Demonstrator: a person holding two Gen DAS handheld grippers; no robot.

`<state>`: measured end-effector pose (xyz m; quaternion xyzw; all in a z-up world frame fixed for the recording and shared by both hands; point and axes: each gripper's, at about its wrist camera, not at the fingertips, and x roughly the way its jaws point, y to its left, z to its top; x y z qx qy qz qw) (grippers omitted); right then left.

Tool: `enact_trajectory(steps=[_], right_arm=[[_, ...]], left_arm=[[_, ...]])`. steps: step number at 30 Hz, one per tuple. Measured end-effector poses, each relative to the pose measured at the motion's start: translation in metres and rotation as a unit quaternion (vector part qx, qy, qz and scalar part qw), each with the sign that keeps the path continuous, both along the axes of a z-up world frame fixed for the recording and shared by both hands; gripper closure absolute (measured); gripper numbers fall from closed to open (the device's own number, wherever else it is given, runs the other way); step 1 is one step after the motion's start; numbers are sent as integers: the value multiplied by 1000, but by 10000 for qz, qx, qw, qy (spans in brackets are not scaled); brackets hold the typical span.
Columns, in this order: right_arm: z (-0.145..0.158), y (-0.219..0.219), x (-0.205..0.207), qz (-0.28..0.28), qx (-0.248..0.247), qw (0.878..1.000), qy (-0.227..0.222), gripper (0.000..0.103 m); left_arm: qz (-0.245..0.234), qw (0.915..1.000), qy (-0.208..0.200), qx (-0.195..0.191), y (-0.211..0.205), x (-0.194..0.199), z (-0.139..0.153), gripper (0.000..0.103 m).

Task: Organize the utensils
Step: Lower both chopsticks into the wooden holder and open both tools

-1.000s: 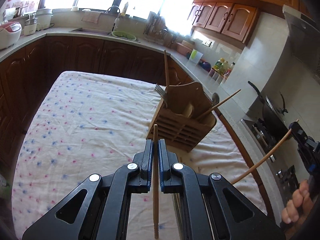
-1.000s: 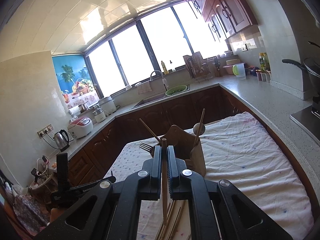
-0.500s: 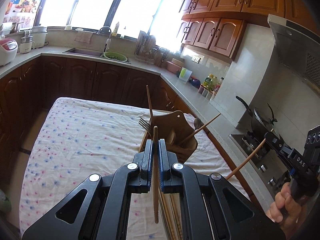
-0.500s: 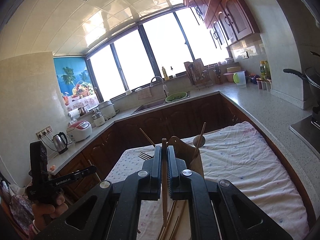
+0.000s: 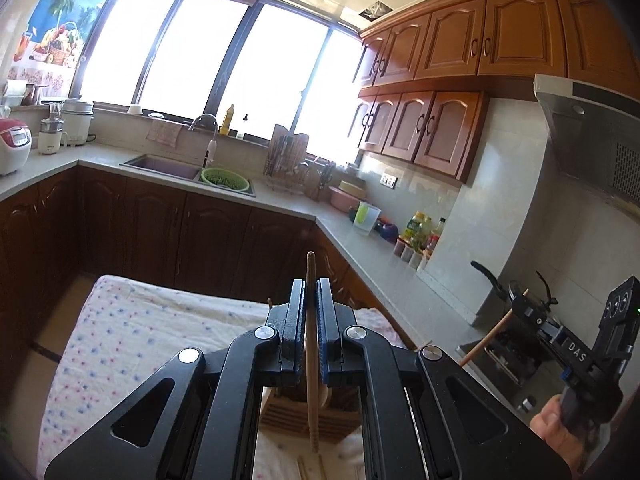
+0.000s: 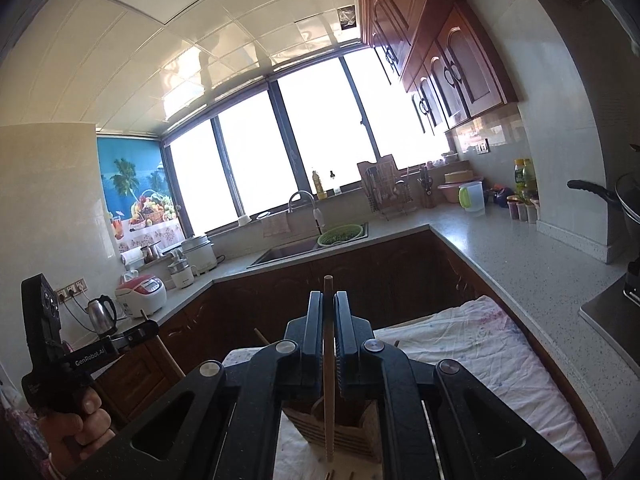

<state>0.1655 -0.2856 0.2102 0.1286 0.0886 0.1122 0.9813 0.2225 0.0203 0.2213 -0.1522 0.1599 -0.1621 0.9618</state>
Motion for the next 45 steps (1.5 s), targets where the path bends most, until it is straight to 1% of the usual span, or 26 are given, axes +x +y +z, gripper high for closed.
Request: enact_trajectory(steps=[4, 6, 9, 16, 19, 21, 23, 26, 36, 38, 39, 40, 41, 42, 43, 44, 45], right_arm=[[8, -3, 27, -200, 24, 9997, -113, 98], [6, -4, 39, -284, 17, 9995, -107, 98], [-4, -2, 52, -392, -57, 9992, -56, 98], [-49, 8, 66, -423, -173, 9988, 196, 98], [-66, 11, 68, -429, -216, 9983, 340, 98], [-76, 10, 73, -421, -193, 9978, 482, 98], [-84, 8, 76, -415, -166, 9971, 612, 98], [-94, 6, 80, -432, -168, 9961, 748, 97], [-93, 0, 82, -431, -107, 9953, 862, 97], [-93, -1, 83, -410, -71, 9952, 882, 95], [-93, -2, 83, -391, -40, 9952, 895, 92], [-93, -4, 83, -371, 7, 9952, 901, 92], [-93, -5, 82, -352, 62, 9952, 909, 89], [-92, -6, 81, -352, 107, 9951, 913, 80], [-91, -8, 79, -340, 162, 9953, 891, 73], [-89, -10, 76, -323, 226, 9955, 857, 55], [-86, -12, 73, -305, 300, 9958, 811, 33]], left_arm=[[193, 9996, -191, -84, -11, 27, 3, 99], [333, 9991, -227, -117, -14, 39, -3, 99], [542, 9983, -170, -113, -17, 56, -21, 99], [624, 9975, 329, -106, -18, 83, -77, 99], [505, 9974, 515, -82, -20, 85, -94, 98], [468, 9972, 583, 8, -24, 86, -100, 98], [359, 9973, 640, 65, -29, 88, -104, 98], [340, 9972, 621, 248, -36, 86, -104, 98], [295, 9966, 711, 279, -38, 87, -106, 97], [283, 9963, 769, 256, -37, 87, -105, 96], [272, 9960, 821, 230, -36, 87, -104, 94], [257, 9958, 855, 195, -34, 87, -104, 88], [278, 9957, 865, 177, -32, 86, -103, 78], [311, 9957, 861, 161, -29, 83, -102, 75], [320, 9959, 835, 120, -26, 79, -100, 69], [319, 9962, 812, 86, -24, 75, -98, 65], [338, 9962, 805, 69, -22, 70, -95, 60]])
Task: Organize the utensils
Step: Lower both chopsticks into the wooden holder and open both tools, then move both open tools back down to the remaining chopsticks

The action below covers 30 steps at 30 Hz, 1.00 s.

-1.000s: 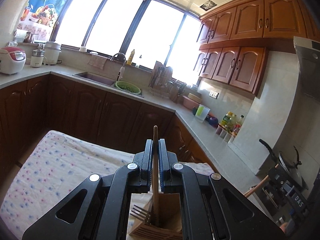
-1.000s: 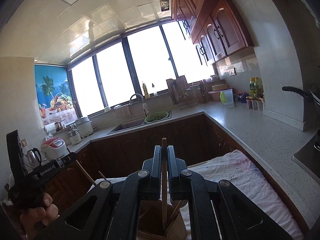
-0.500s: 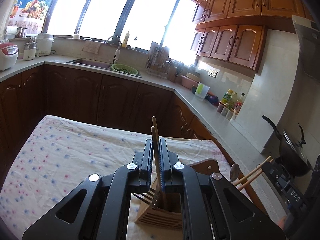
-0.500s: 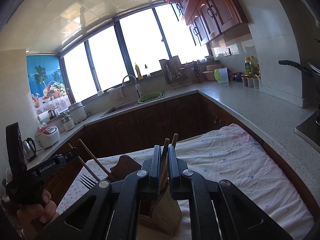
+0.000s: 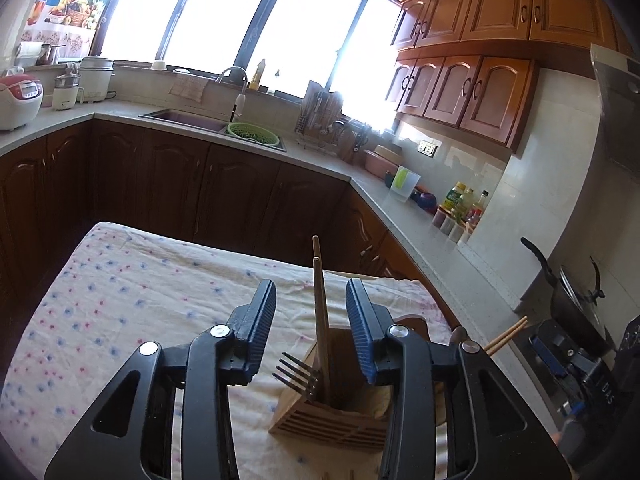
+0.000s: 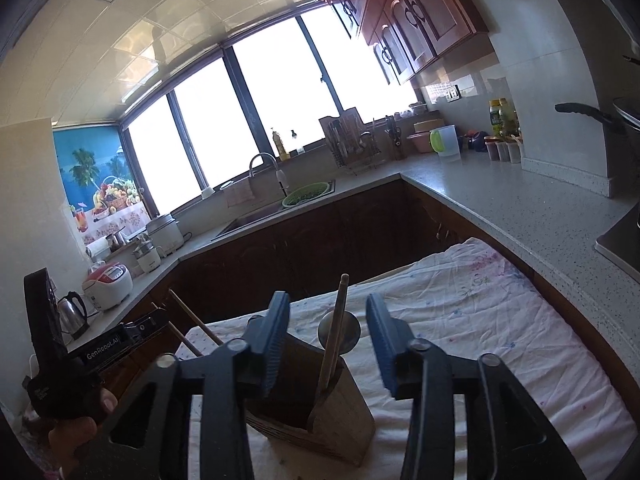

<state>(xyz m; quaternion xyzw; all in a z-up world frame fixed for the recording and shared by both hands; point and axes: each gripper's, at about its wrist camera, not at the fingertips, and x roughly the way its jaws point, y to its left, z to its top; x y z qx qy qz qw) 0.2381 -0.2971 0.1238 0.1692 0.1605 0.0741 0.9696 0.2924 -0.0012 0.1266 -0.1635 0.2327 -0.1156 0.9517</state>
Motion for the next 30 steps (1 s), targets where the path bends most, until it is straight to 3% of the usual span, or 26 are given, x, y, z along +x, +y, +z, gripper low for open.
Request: enact_trajectory(steps=[2, 5, 16, 30], right_arm=[[5, -3, -10, -9, 121, 9998, -147, 11], [12, -6, -27, -5, 239, 9993, -300, 5], [6, -9, -89, 1, 376, 9990, -261, 2], [-25, -7, -133, -7, 375, 9991, 191, 2]], left_arm=[[88, 9999, -50, -71, 6, -11, 6, 35], [236, 9995, -179, -106, 16, -36, 11, 17], [314, 9994, 95, 81, 34, -111, -13, 14], [341, 9979, 535, 157, 43, -154, -44, 14]])
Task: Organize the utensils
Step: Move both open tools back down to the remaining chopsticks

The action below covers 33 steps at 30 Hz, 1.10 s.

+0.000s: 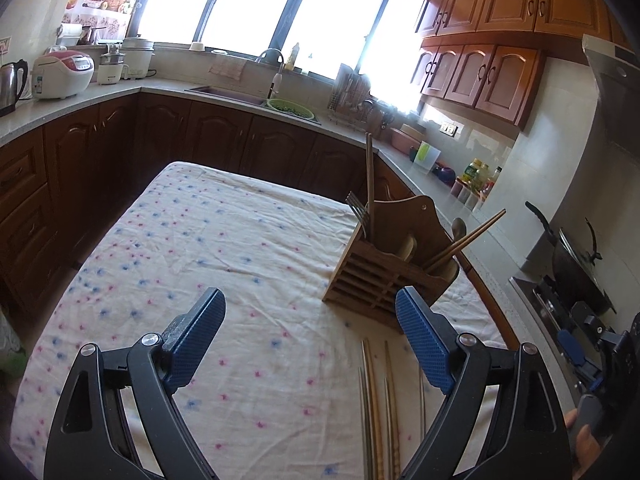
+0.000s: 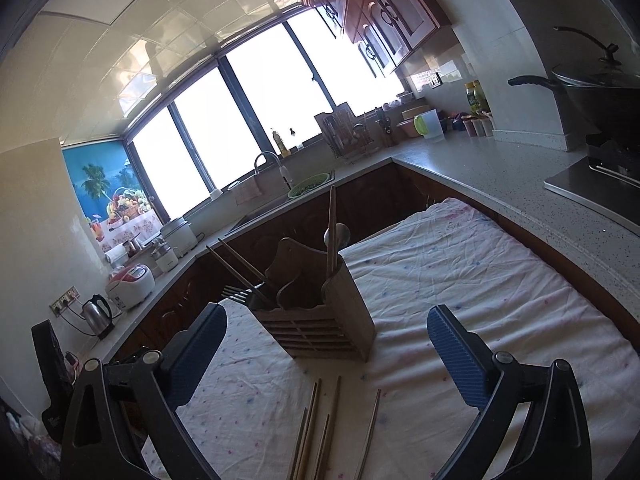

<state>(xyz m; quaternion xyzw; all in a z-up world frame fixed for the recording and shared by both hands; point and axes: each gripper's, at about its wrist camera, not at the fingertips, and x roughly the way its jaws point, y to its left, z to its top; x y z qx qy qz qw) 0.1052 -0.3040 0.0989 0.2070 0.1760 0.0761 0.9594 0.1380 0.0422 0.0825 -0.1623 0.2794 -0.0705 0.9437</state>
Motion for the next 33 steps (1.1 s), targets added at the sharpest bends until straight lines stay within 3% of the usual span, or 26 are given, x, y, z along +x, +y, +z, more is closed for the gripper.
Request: enact_trajectory(steps=[17, 22, 33], right_arm=[[-64, 15, 1, 167, -366, 9959, 811, 2], [-77, 20, 9, 226, -503, 9933, 1020, 8], [-117, 27, 55, 410, -878, 9772, 1891, 53]], left_arm=[[-283, 9959, 777, 372, -20, -1, -55, 14], [-506, 9926, 971, 531, -36, 7, -68, 14], [-946, 9795, 1404, 1093, -85, 50, -95, 14]])
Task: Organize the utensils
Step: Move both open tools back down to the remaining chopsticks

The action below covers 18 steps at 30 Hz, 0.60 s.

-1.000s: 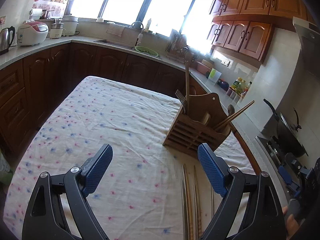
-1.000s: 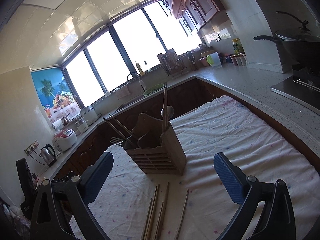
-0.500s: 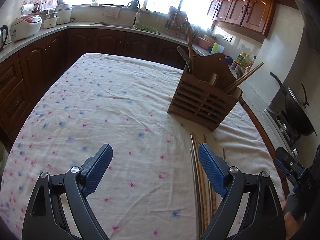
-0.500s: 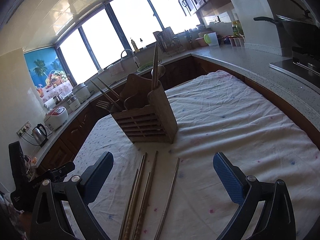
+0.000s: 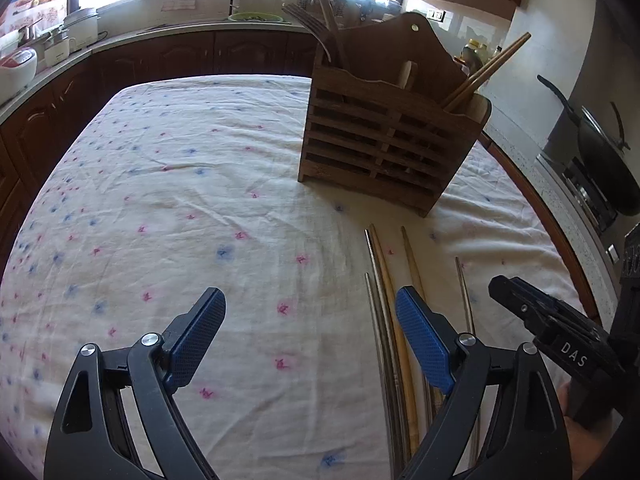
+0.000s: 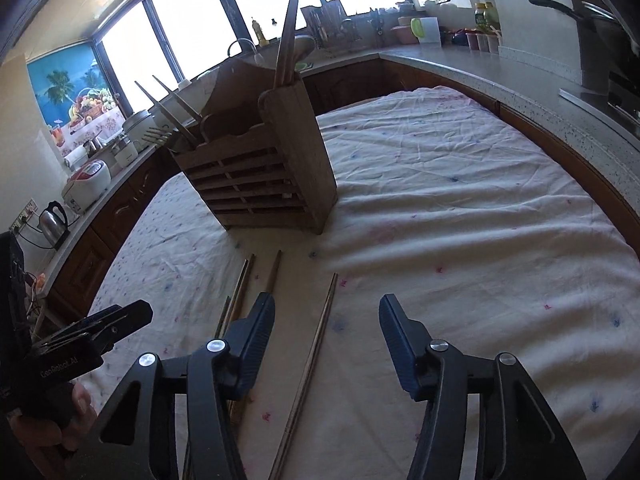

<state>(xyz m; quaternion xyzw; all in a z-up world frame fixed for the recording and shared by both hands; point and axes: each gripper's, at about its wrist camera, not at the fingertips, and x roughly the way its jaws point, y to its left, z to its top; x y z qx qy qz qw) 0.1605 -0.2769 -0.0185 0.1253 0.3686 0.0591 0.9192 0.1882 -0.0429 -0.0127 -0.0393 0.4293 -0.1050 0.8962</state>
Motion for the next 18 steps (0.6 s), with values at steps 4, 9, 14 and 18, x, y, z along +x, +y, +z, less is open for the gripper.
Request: enact_trajectory(steps=[4, 9, 14, 18], right_arm=[[-16, 0, 14, 19, -17, 9996, 287, 60], [-20, -6, 15, -62, 88, 9994, 341, 60], [-19, -8, 15, -106, 151, 9992, 357, 60], [-18, -3, 16, -16, 116, 9993, 352, 60]], left_arm=[[-199, 9992, 226, 248, -20, 17, -16, 23], [-376, 9972, 240, 595, -38, 21, -31, 31], [-467, 9944, 75, 947, -27, 8, -29, 39], [-452, 9941, 56, 986, 2, -11, -24, 40]])
